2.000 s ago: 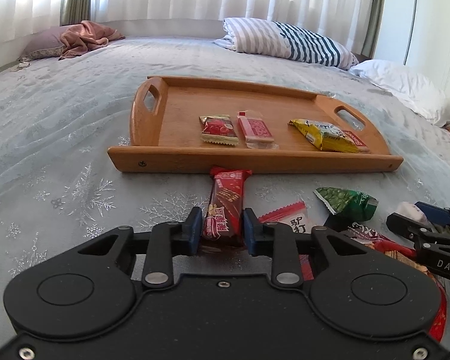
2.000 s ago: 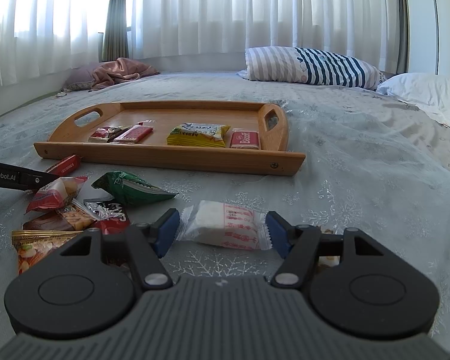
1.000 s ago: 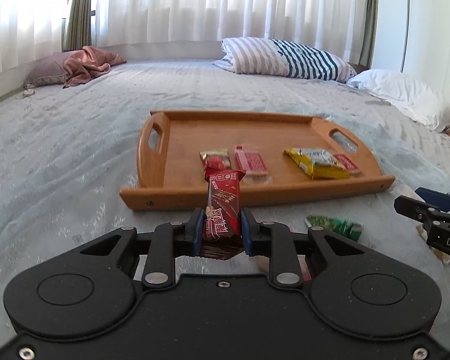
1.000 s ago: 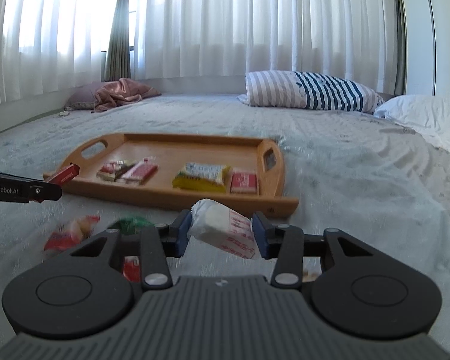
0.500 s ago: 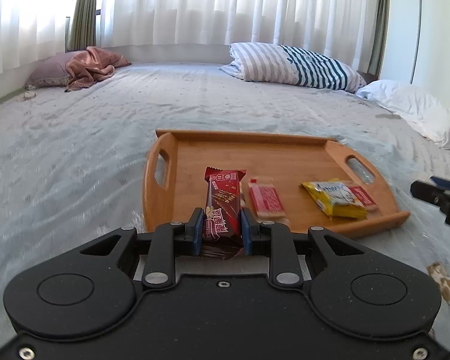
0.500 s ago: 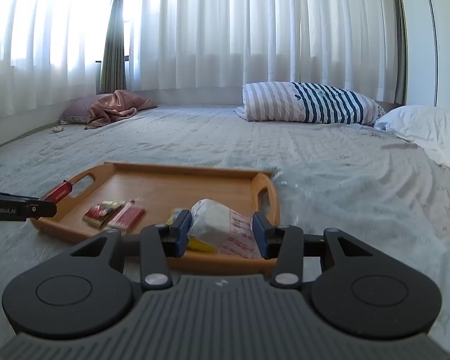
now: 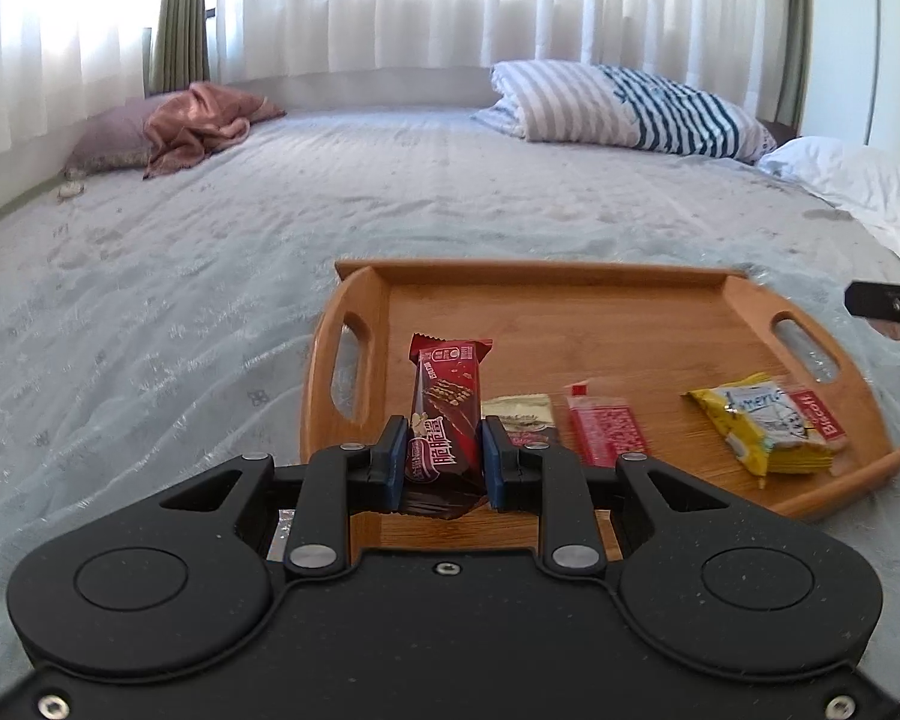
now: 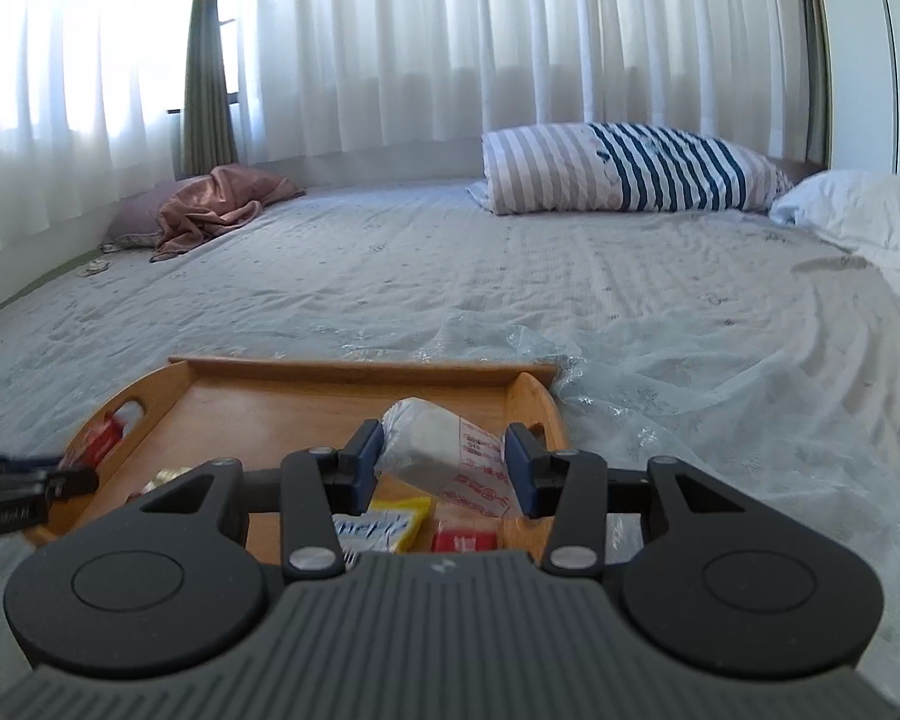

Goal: Organize snacks
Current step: 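Carry the chocolate bar onto the tray with the left tool while the right tool carries the white packet, then open both tools to release the packets on the tray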

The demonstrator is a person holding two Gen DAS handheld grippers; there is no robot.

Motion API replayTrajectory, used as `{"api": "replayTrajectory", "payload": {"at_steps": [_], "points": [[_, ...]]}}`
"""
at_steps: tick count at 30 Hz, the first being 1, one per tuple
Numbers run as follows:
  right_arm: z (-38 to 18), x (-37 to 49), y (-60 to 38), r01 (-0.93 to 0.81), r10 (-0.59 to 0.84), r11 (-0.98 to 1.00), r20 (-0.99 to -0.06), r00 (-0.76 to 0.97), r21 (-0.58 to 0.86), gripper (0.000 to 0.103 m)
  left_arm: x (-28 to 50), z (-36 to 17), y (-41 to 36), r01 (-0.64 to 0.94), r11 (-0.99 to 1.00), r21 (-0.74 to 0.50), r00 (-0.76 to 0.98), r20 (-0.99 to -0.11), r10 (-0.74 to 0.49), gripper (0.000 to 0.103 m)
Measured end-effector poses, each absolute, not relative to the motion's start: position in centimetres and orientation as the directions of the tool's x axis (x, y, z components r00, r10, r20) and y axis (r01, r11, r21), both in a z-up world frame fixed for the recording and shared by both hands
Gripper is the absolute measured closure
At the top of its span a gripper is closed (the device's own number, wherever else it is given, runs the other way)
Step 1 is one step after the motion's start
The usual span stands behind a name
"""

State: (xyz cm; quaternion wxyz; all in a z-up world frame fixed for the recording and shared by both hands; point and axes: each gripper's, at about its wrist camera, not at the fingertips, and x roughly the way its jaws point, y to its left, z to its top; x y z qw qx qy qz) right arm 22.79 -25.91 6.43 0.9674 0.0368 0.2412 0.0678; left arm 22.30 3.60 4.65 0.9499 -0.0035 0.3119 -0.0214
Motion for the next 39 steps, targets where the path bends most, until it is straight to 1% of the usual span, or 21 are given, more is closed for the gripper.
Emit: {"api": "replayTrajectory", "payload": {"at_steps": [4,7,16,24,29,33,37,39], "points": [[5.5,25.4,-25.9,-0.104,0.168,0.982,-0.498,0.851,0.155,0.055,23.2,3.8,3.4,0.038,0.999,-0.006,0.797,-0.603,-0.034,0.079],[4.8,27.1,-25.6,-0.103,0.176,0.981,-0.529,0.830,0.164,0.055,23.7,3.3,3.2,0.038,0.999,0.003,0.792,-0.609,-0.028,0.079],[2.8,29.7,-24.5,-0.108,0.151,0.988,-0.580,0.800,0.109,0.055,24.6,2.2,2.4,0.052,0.999,0.013,0.782,-0.622,-0.032,0.079],[1.2,30.6,-24.9,-0.080,0.134,0.990,-0.611,0.780,0.115,0.055,25.0,1.8,2.2,0.060,0.998,0.010,0.780,-0.624,-0.041,0.080],[0.8,30.6,-25.2,-0.075,0.143,0.988,-0.604,0.784,0.136,0.054,24.9,1.7,2.1,0.068,0.998,0.015,0.780,-0.624,-0.044,0.080],[0.7,30.8,-25.5,-0.077,0.154,0.985,-0.603,0.783,0.151,0.048,24.9,1.8,2.0,0.081,0.997,0.011,0.778,-0.626,-0.056,0.080],[0.6,30.7,-25.9,-0.074,0.179,0.978,-0.595,0.784,0.196,0.030,24.8,1.8,1.8,0.086,0.996,0.009,0.778,-0.625,-0.061,0.080],[0.7,30.4,-26.2,-0.071,0.189,0.973,-0.586,0.788,0.218,0.026,24.8,1.9,1.8,0.087,0.996,0.008,0.777,-0.626,-0.062,0.079]]}}
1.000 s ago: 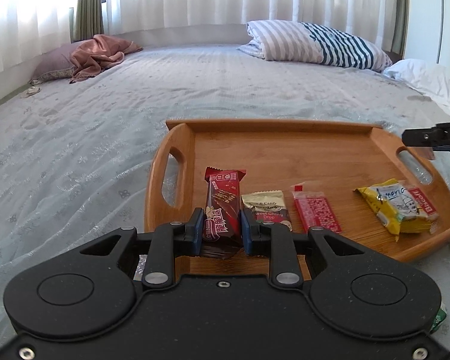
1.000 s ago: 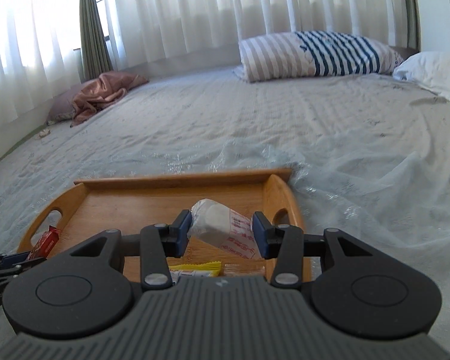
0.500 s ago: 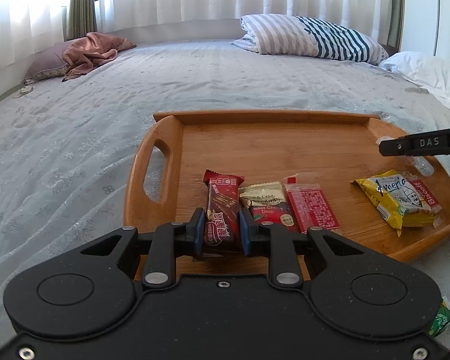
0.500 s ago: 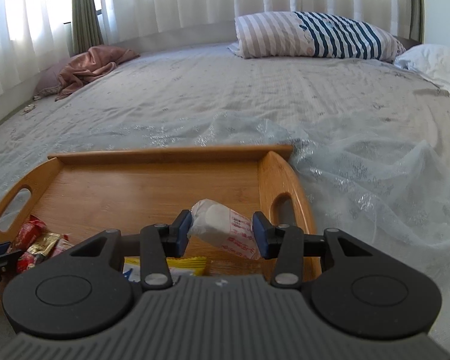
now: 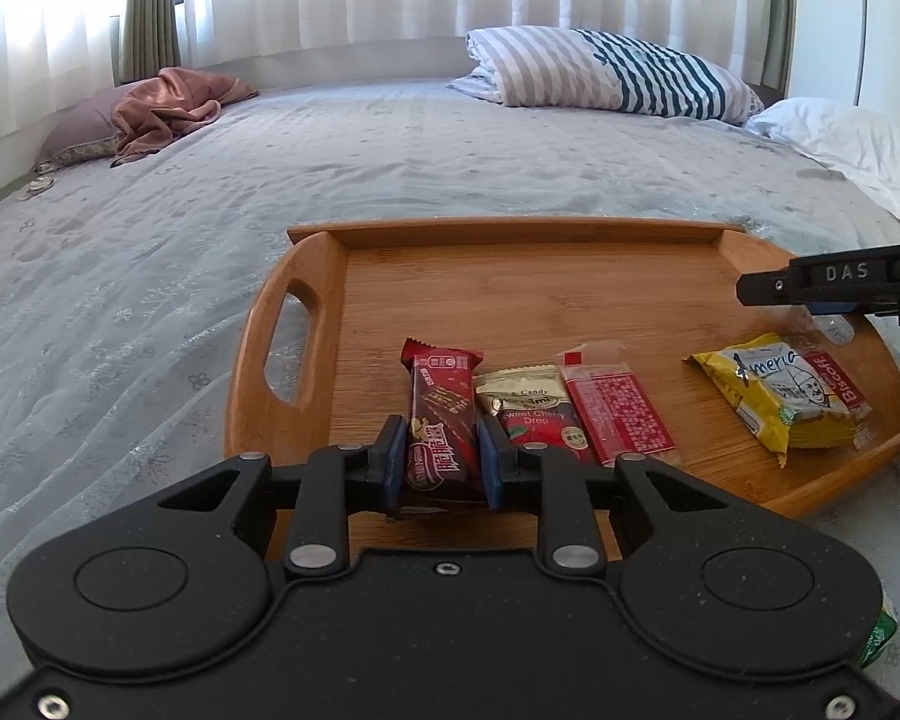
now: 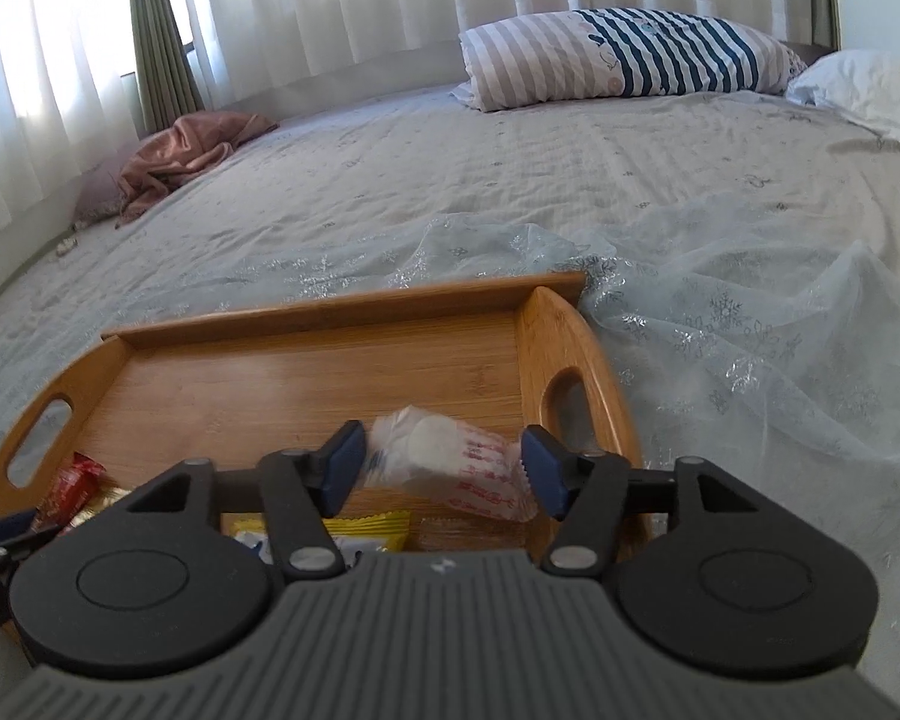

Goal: Organize snacks
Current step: 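Open both tools to release the packets on the tray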

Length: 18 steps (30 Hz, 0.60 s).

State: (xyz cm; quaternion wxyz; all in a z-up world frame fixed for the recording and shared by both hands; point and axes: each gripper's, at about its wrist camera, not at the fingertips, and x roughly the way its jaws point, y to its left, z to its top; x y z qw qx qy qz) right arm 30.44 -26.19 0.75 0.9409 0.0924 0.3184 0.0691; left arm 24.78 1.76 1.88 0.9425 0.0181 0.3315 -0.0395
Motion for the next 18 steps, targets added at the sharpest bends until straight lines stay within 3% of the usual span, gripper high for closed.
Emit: {"api": "replayTrajectory", "payload": {"at_steps": [4,14,18], "points": [[1.5,29.4,-26.9,-0.091,0.228,0.960,-0.549,0.804,0.266,0.015,24.4,2.2,1.9,0.084,0.996,0.007,0.786,-0.615,-0.062,0.059],[3.2,23.5,-27.8,-0.115,0.225,0.963,-0.495,0.839,0.242,0.009,20.7,4.1,2.0,0.134,0.991,-0.019,0.809,-0.575,-0.120,0.023],[3.1,20.2,-27.9,-0.125,0.201,0.975,-0.491,0.848,0.184,0.007,18.3,4.6,1.5,0.157,0.988,0.001,0.812,-0.569,-0.129,0.018]]}}
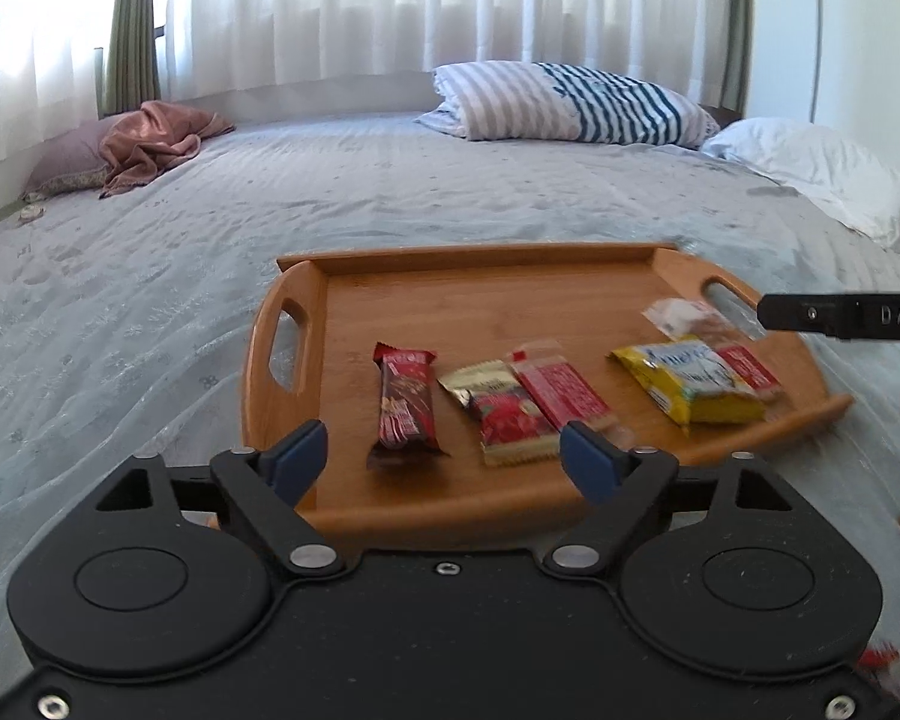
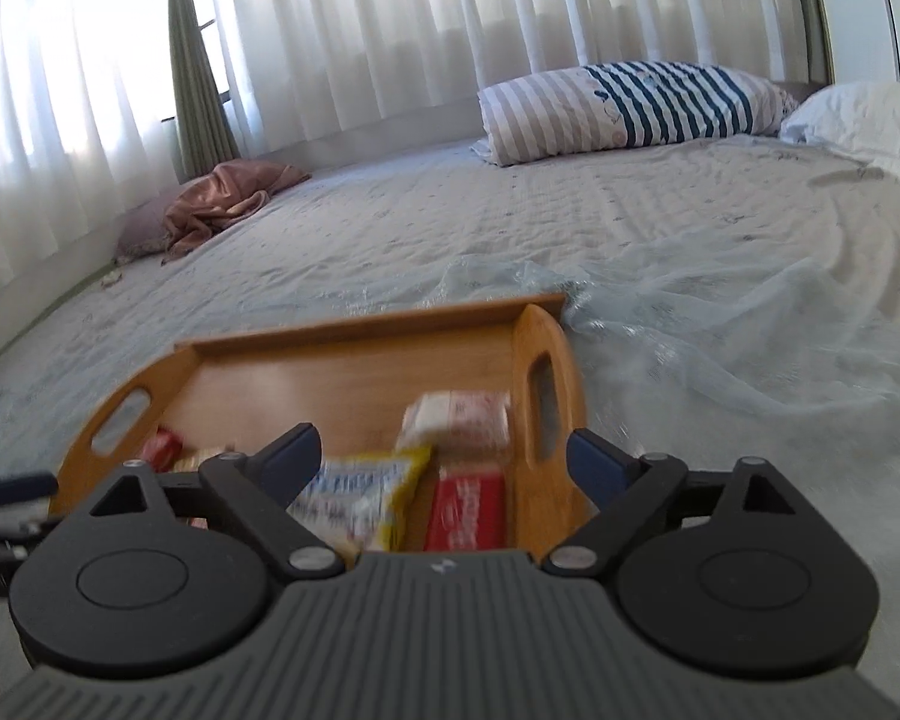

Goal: Organize snacks
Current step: 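Open both tools to release the packets on the tray, then pull both tools back toward the snack pile beside the tray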

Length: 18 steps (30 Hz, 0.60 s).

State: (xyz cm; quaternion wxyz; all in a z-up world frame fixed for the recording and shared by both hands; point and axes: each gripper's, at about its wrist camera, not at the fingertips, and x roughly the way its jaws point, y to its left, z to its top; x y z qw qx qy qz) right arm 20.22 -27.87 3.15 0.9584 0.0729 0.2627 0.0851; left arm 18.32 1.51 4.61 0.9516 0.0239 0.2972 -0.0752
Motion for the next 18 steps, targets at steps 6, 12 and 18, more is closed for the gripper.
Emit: {"api": "replayTrajectory", "payload": {"at_steps": [6,12,18], "points": [[3.2,15.3,-27.8,-0.140,0.176,0.984,-0.459,0.871,0.113,0.001,14.7,5.1,0.6,0.199,0.980,0.029,0.815,-0.559,-0.149,0.013],[3.1,11.1,-26.9,-0.170,0.185,0.983,-0.428,0.885,0.074,0.000,11.8,4.8,0.1,0.231,0.973,-0.009,0.799,-0.569,-0.195,0.012],[2.7,6.8,-25.7,-0.196,0.207,0.978,-0.393,0.896,0.069,0.000,9.8,3.9,0.4,0.224,0.974,-0.047,0.782,-0.588,-0.208,0.011]]}}
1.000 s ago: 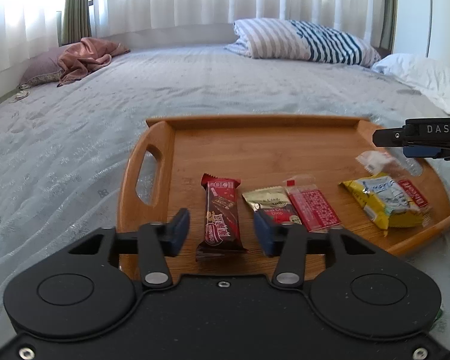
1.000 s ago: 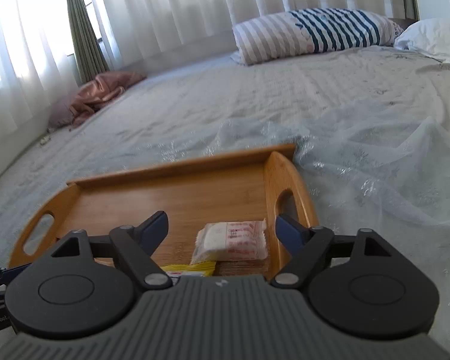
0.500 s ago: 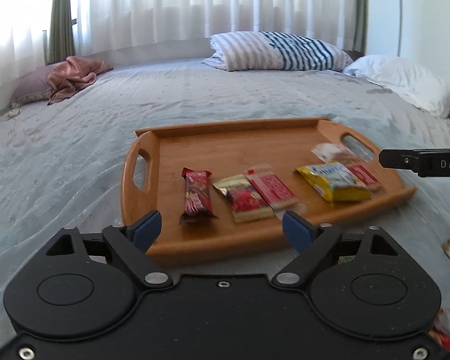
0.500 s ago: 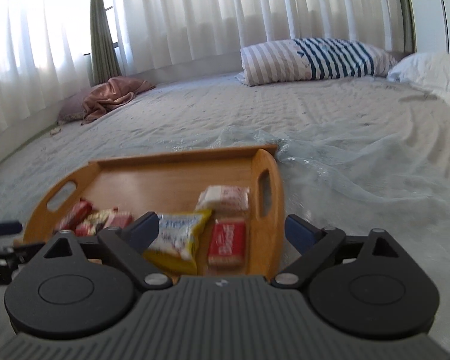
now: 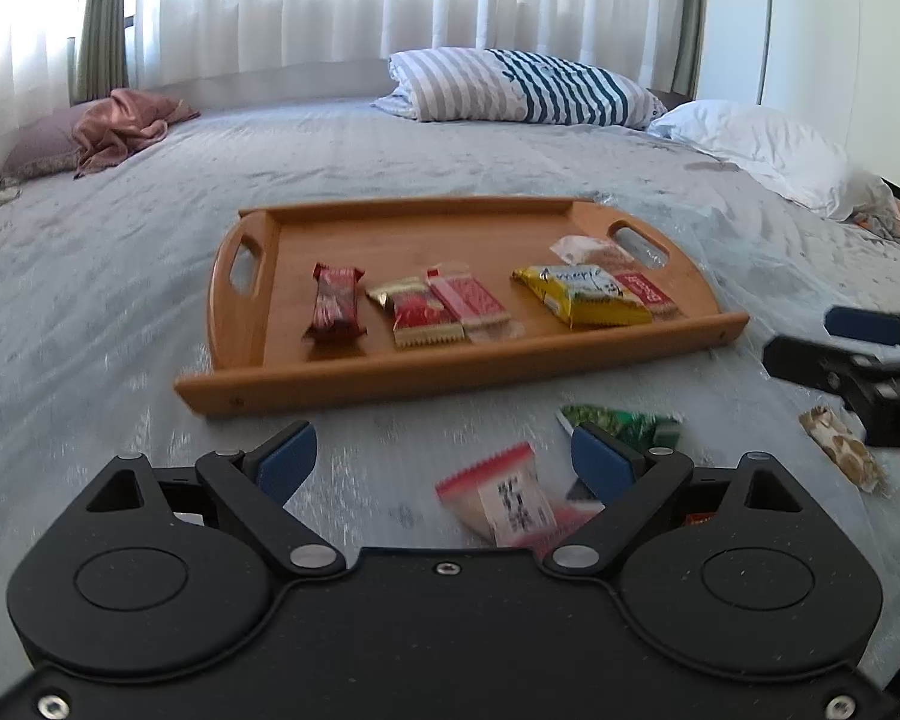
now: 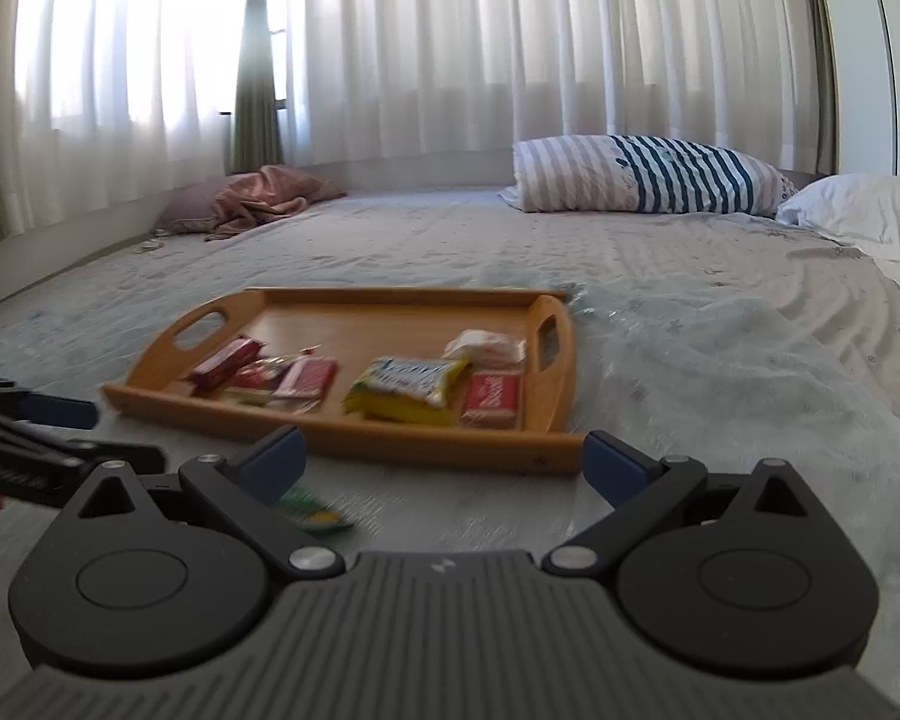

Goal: Organize snacks
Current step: 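Pull both tools back toward the snack pile beside the tray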

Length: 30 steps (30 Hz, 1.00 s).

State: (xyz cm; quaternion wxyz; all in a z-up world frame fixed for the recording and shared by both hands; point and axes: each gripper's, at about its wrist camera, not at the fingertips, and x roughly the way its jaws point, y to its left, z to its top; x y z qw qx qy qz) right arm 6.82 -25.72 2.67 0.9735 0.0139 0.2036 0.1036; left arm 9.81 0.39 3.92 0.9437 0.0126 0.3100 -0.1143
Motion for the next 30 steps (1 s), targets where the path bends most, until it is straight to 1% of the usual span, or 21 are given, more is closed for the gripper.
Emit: {"api": "replayTrajectory", "payload": {"at_steps": [6,8,12,15,17,18,20,26,28,30], "points": [[2.0,2.6,-24.9,-0.176,0.200,0.979,-0.347,0.916,0.100,0.000,8.1,3.7,1.0,0.232,0.970,-0.072,0.783,-0.578,-0.230,0.012],[1.7,1.3,-24.5,-0.174,0.204,0.978,-0.339,0.918,0.117,0.000,7.7,3.7,1.1,0.246,0.966,-0.084,0.778,-0.577,-0.249,0.017],[0.6,-1.0,-23.4,-0.135,0.176,0.981,-0.340,0.924,0.142,0.000,7.3,3.5,0.7,0.266,0.960,-0.089,0.763,-0.589,-0.266,0.023],[-0.2,-2.5,-22.5,-0.119,0.155,0.985,-0.331,0.931,0.126,0.000,7.5,3.2,0.2,0.269,0.958,-0.098,0.751,-0.601,-0.272,0.031],[-0.6,-3.3,-21.8,-0.122,0.148,0.987,-0.324,0.934,0.100,0.000,7.8,3.0,-0.1,0.269,0.956,-0.116,0.740,-0.611,-0.282,0.041],[-0.7,-3.7,-21.5,-0.128,0.152,0.987,-0.324,0.934,0.094,0.001,8.0,2.9,-0.3,0.269,0.954,-0.130,0.734,-0.614,-0.291,0.043],[-1.0,-4.0,-21.0,-0.148,0.169,0.985,-0.334,0.927,0.089,0.002,8.6,2.7,-0.6,0.266,0.952,-0.155,0.722,-0.622,-0.303,0.050],[-1.9,-4.1,-19.9,-0.192,0.212,0.977,-0.371,0.904,0.090,0.008,9.5,2.5,-1.2,0.261,0.953,-0.156,0.716,-0.630,-0.299,0.055],[-2.0,-4.1,-19.7,-0.202,0.217,0.976,-0.376,0.901,0.079,0.012,9.5,2.4,-1.2,0.259,0.953,-0.156,0.716,-0.631,-0.298,0.054],[-2.0,-4.1,-19.5,-0.205,0.216,0.976,-0.375,0.901,0.068,0.014,9.7,2.2,-1.3,0.248,0.956,-0.154,0.711,-0.642,-0.288,0.053]]}}
